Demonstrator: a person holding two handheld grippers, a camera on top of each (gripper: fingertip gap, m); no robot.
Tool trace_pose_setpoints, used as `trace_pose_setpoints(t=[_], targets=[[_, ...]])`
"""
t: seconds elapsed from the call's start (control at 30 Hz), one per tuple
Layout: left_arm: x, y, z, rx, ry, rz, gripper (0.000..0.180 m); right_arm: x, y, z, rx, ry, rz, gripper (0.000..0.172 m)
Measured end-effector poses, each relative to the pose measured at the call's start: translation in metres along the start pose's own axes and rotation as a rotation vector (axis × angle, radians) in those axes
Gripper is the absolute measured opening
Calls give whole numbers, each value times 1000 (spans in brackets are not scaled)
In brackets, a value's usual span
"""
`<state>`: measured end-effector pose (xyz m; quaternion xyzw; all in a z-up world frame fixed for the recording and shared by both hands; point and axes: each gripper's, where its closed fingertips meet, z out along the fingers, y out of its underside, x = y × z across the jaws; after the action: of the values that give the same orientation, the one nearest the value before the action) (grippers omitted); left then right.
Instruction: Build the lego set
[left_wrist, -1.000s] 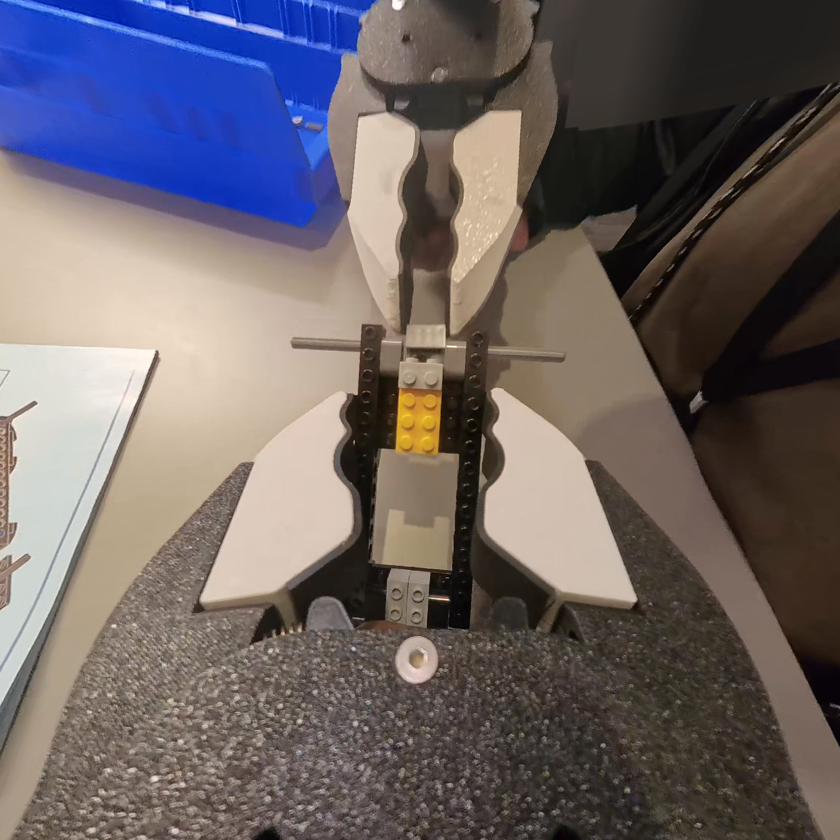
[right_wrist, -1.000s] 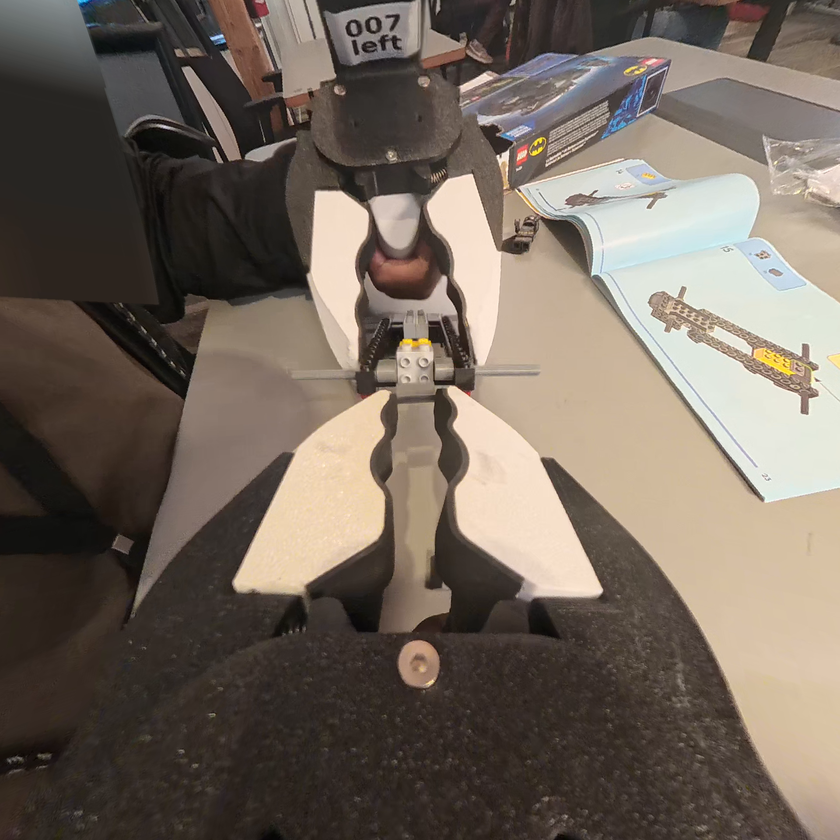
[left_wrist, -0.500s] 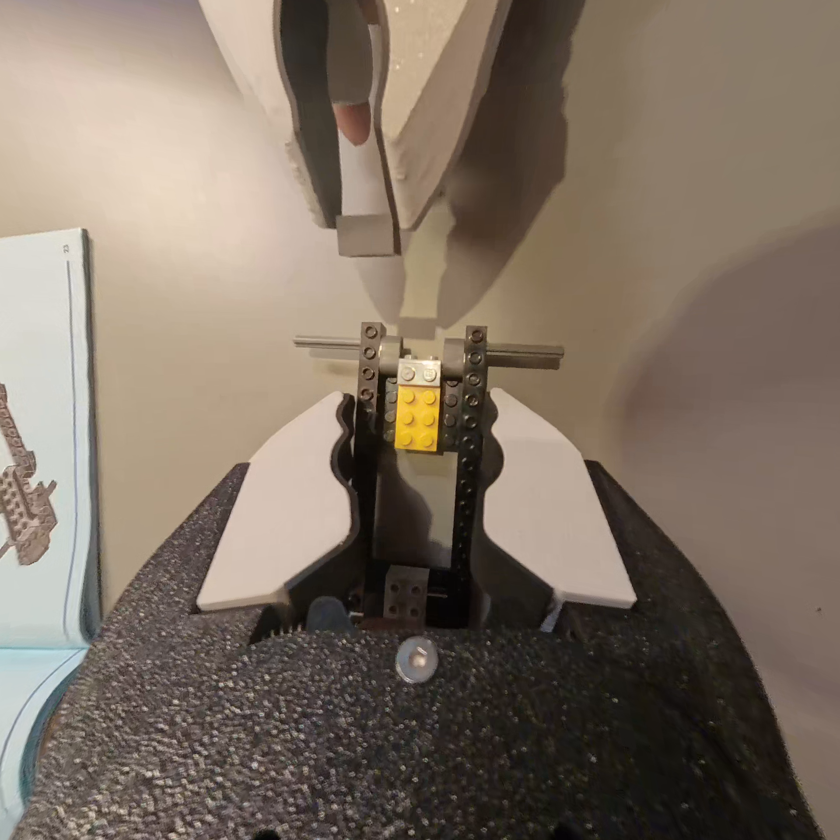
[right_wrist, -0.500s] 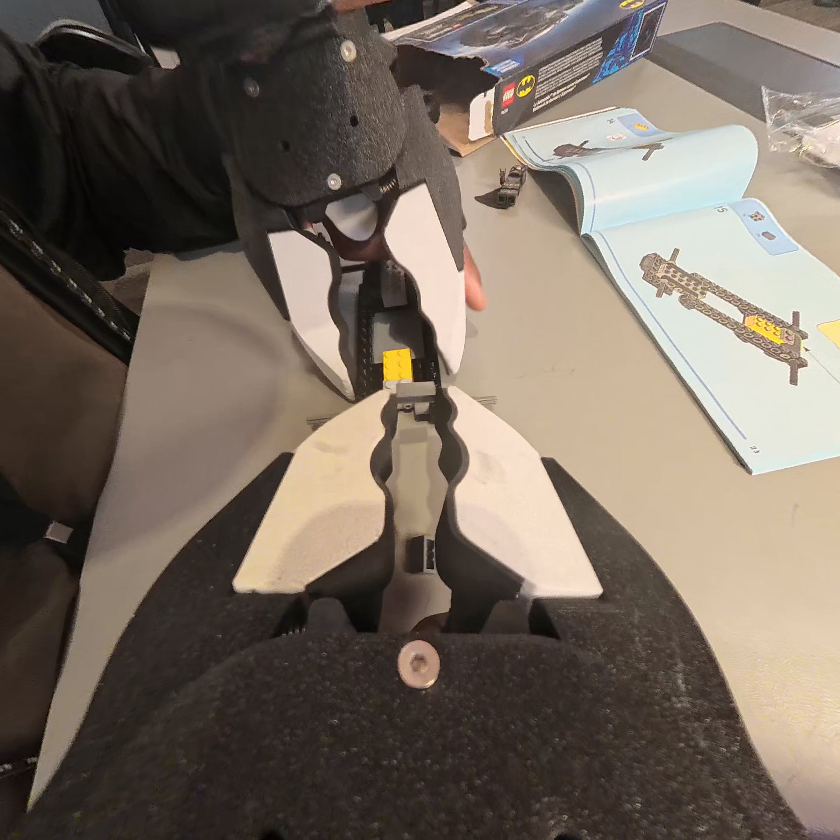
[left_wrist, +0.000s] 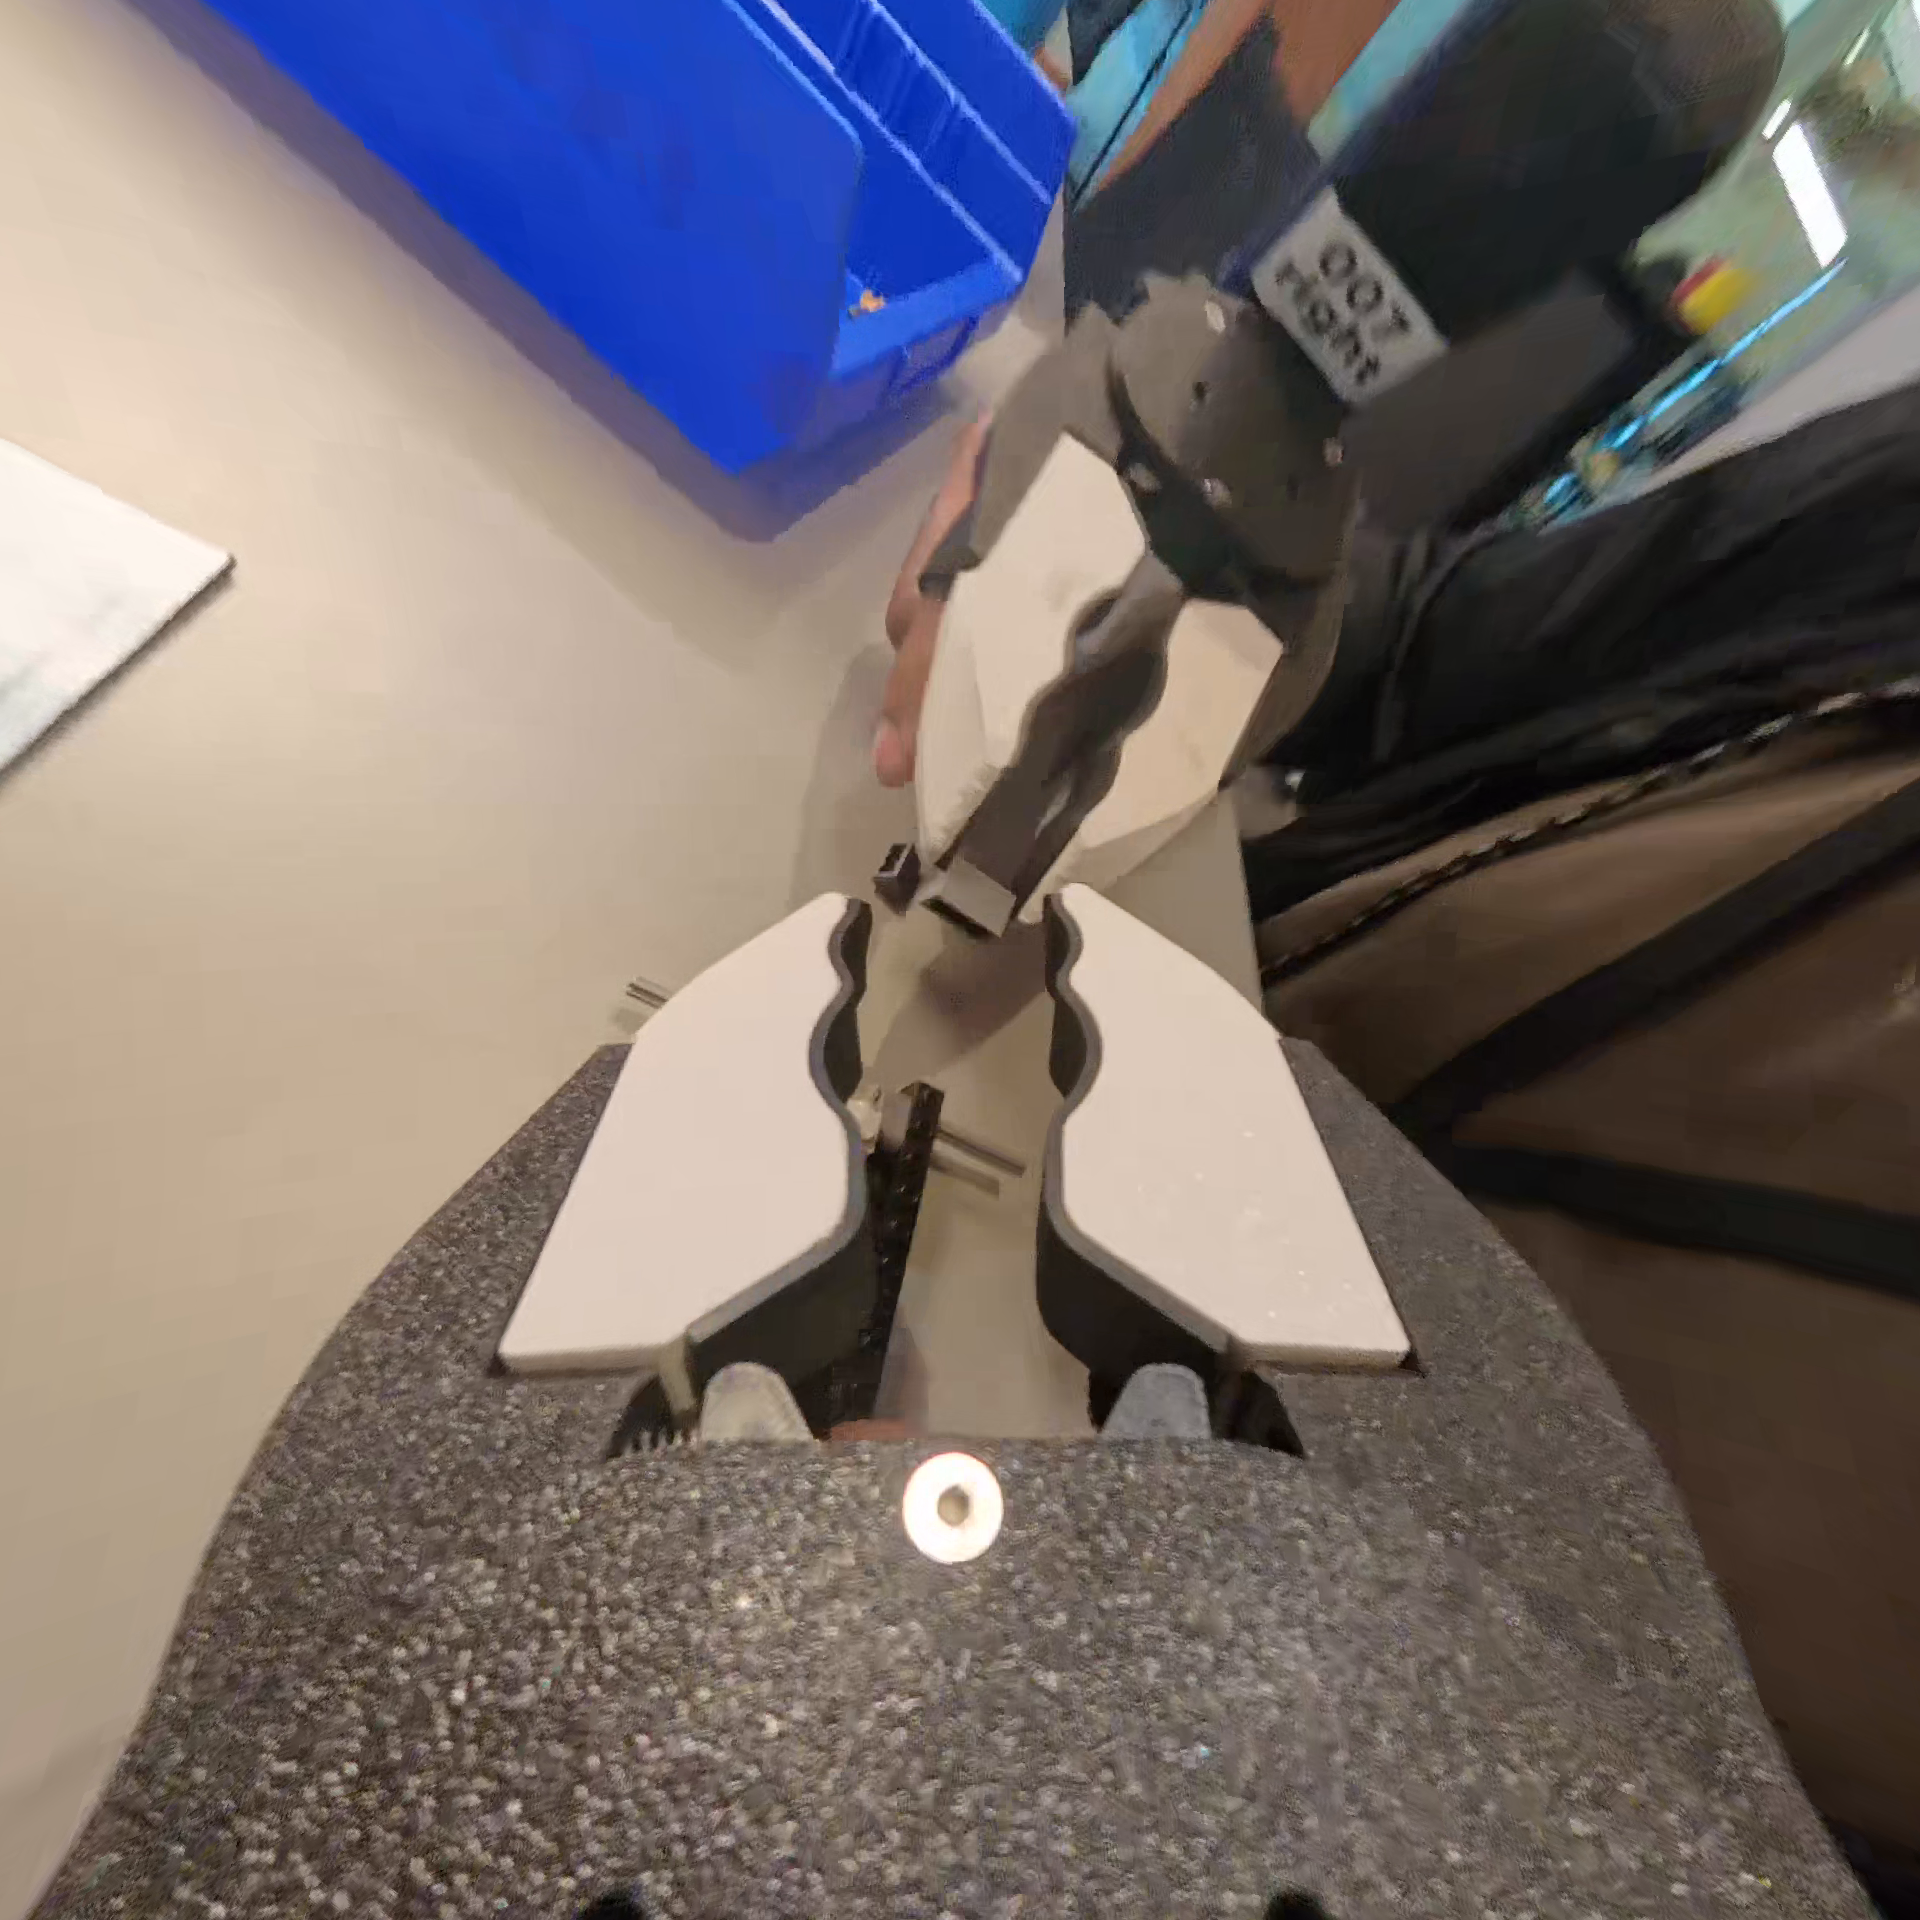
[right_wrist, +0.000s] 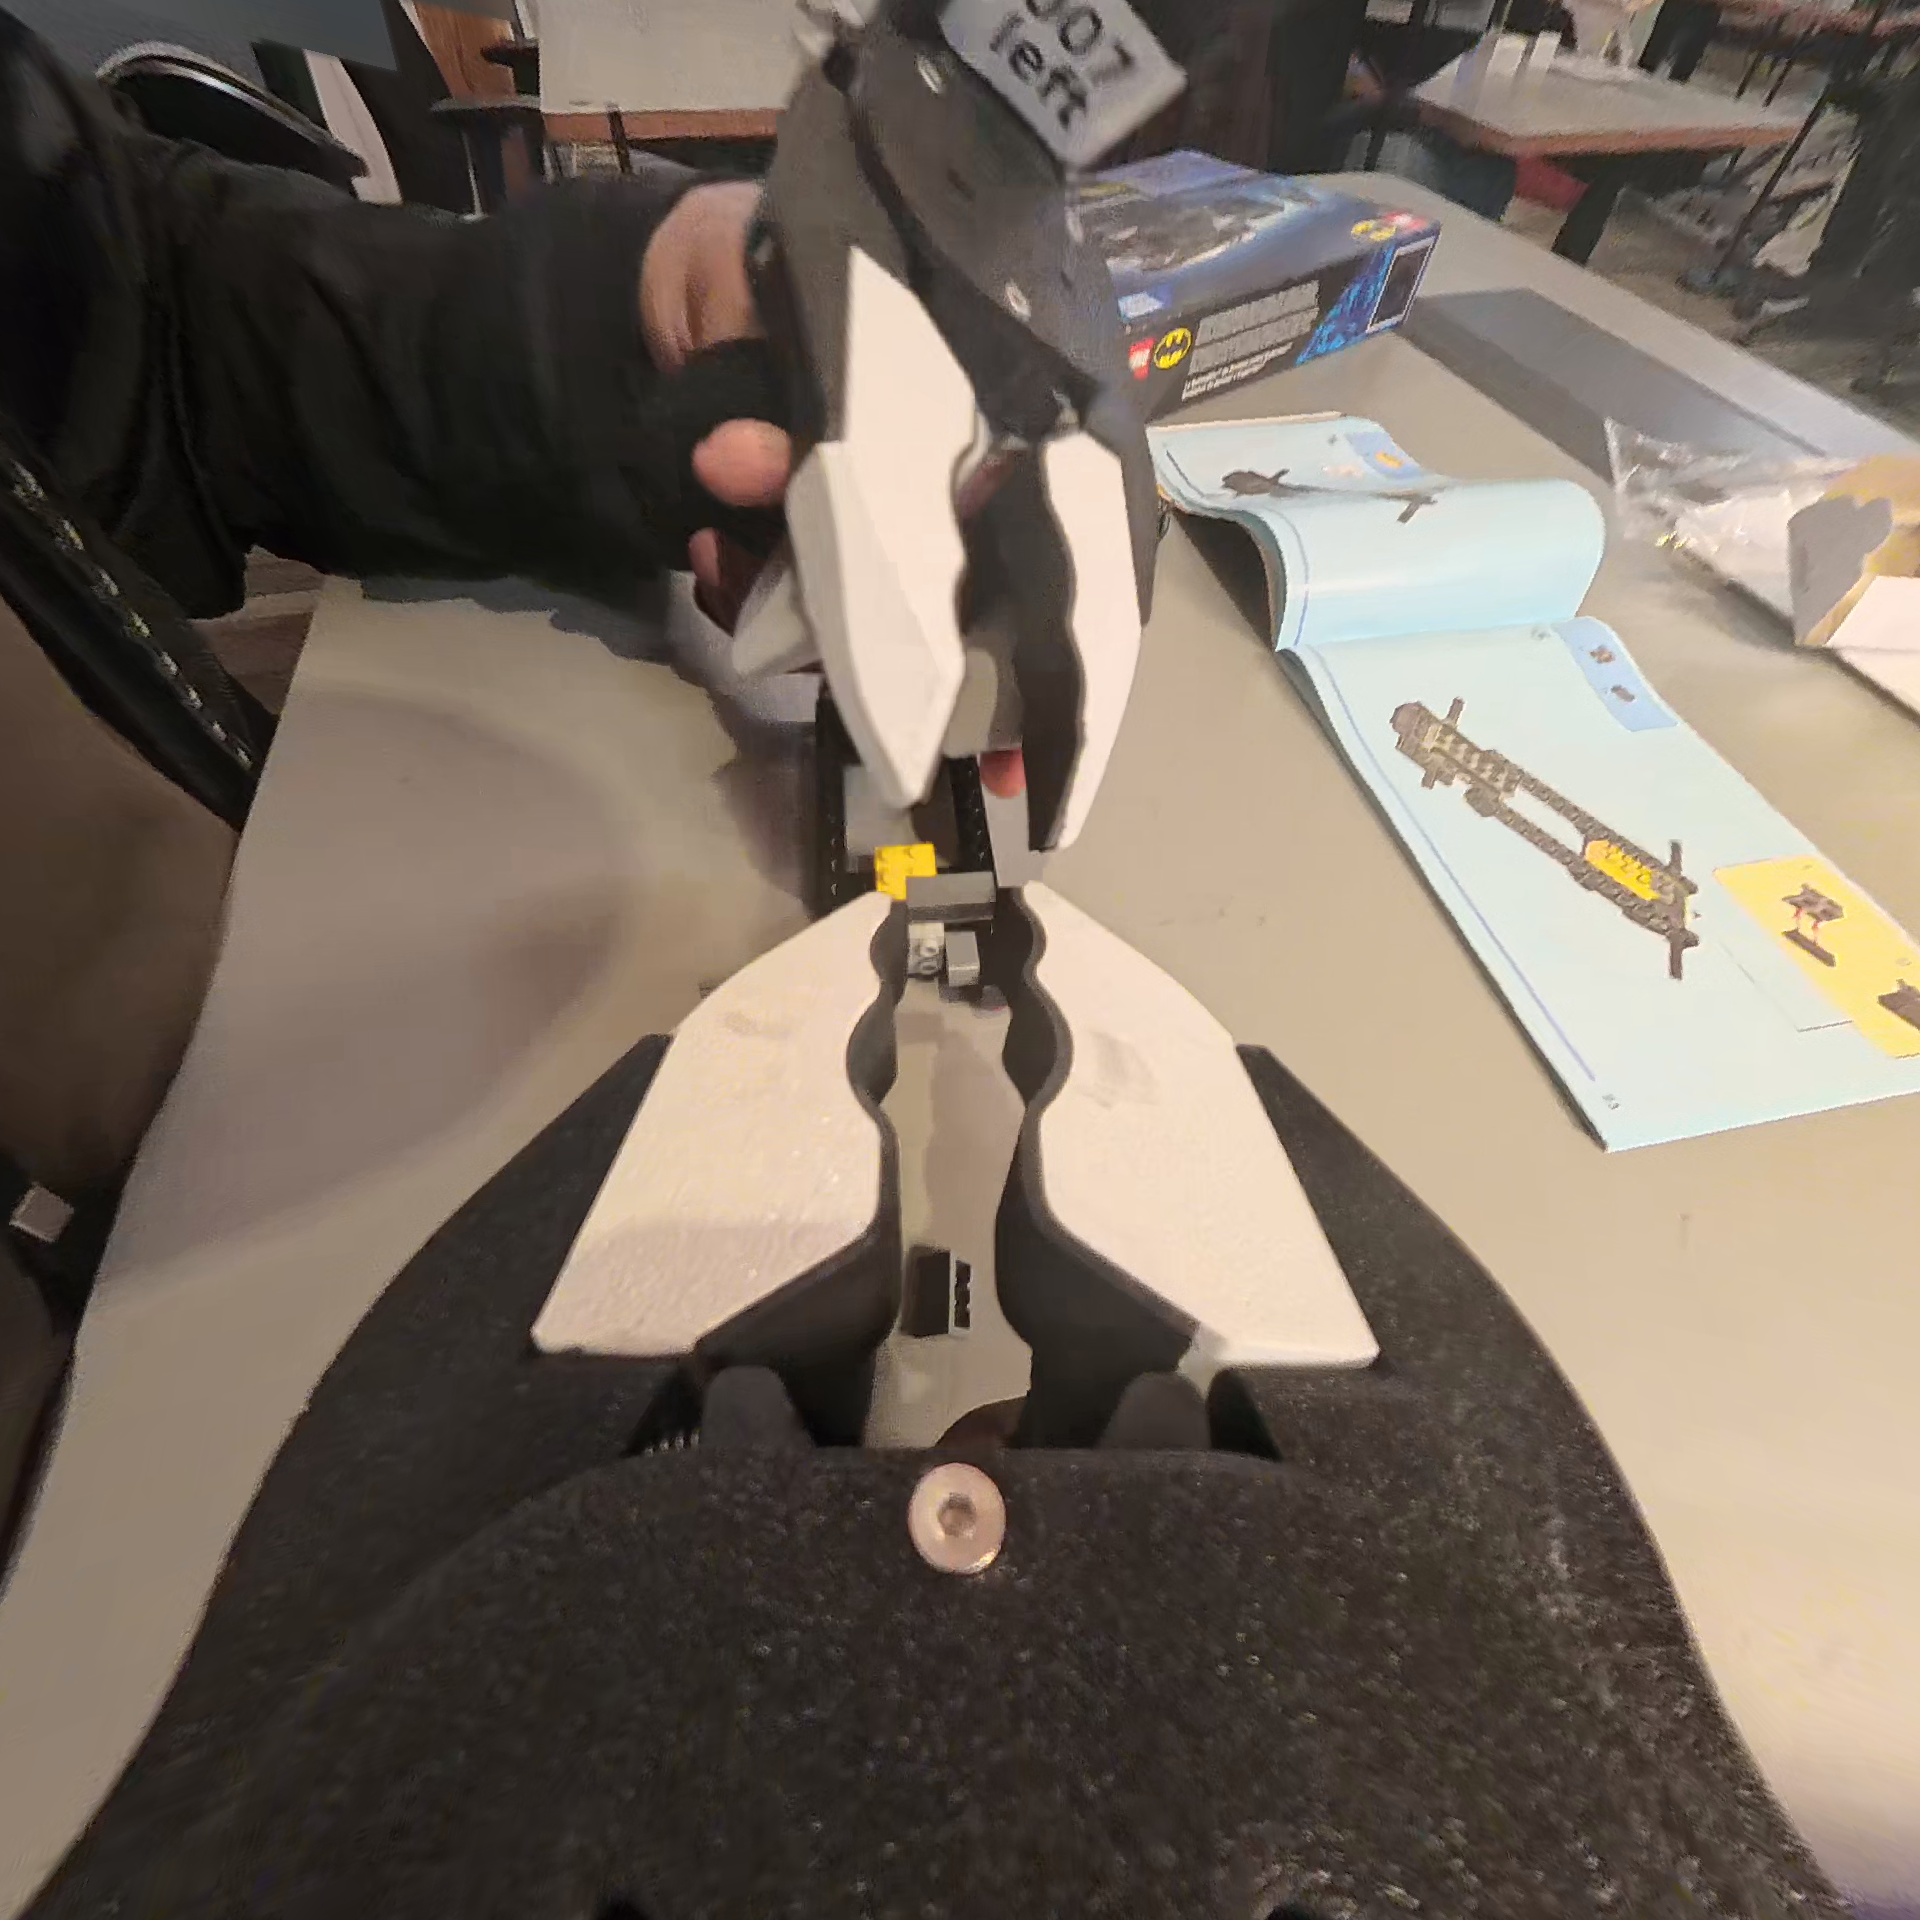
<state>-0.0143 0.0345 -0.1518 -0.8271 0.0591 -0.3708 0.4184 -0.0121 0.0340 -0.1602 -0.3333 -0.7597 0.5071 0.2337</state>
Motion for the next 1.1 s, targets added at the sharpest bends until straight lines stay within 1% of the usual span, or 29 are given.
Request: trace_pose_setpoints(t=[0.13, 0.27, 0.37, 0.4, 0.53, 0.77, 0.9, 0.97, 1.1], targets=[[-1, -4, 1, 48, 66, -150, 29, -1, -9, -4, 57, 16, -36, 16], [6, -6, 4, 71, 139, -223, 29, -1, -17, -8, 113, 28, -52, 16], [14, -6, 8, 74, 199, -250, 22, 0, -20, -9, 129, 45, -66, 16], [17, -6, 8, 81, 221, -253, 15, 0, -19, -9, 129, 47, -70, 16], [16, -8, 9, 112, 237, -283, 10, 1, -18, -9, 118, 56, -41, 16], [11, -8, 12, 129, 229, -328, 9, 5, -13, -8, 87, 96, 85, 20], [11, -8, 14, 132, 223, -348, 9, 7, -12, -10, 82, 100, 192, 24], [13, -9, 14, 139, 229, -371, 8, 7, -13, -12, 91, 112, 187, 24], [14, -9, 15, 154, 247, -427, 8, 3, -11, -14, 90, 141, 78, 20]])
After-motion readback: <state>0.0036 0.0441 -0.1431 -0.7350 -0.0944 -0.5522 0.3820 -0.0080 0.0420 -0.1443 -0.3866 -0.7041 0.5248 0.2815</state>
